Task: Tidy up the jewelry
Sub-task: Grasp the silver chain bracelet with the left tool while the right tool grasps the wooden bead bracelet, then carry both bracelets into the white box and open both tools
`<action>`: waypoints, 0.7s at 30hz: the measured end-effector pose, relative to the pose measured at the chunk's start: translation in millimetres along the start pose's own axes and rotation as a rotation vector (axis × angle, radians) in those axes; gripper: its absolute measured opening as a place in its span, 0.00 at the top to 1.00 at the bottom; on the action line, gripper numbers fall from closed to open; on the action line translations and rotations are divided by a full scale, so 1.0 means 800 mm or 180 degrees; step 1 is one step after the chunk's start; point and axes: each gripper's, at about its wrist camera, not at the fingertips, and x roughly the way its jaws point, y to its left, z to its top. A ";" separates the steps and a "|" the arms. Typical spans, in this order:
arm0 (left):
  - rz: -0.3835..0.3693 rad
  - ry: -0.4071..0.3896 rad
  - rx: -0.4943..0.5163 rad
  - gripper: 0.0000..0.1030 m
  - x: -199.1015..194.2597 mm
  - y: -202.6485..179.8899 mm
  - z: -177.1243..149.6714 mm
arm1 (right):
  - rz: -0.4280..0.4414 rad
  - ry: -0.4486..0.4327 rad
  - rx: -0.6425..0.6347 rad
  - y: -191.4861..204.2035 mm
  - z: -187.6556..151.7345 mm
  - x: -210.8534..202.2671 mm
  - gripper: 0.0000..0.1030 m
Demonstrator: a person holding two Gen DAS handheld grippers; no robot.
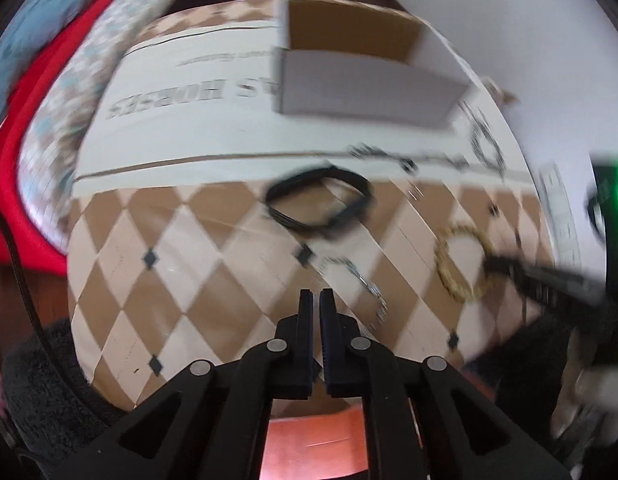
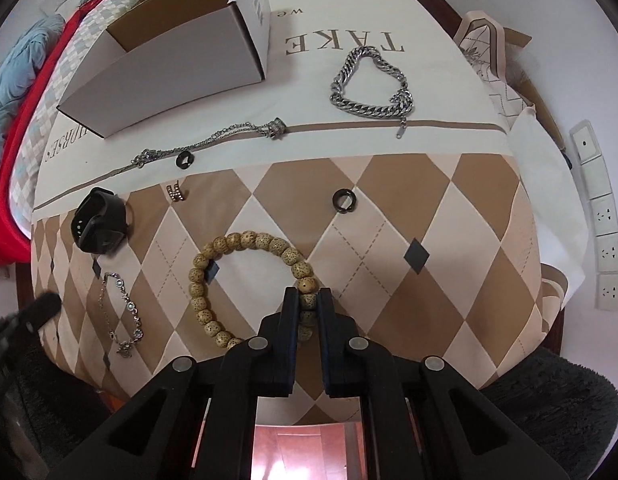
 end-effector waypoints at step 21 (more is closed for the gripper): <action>0.0259 0.0000 0.0571 0.97 0.040 -0.041 -0.040 | -0.0110 0.0026 0.0079 -0.026 0.002 0.004 0.91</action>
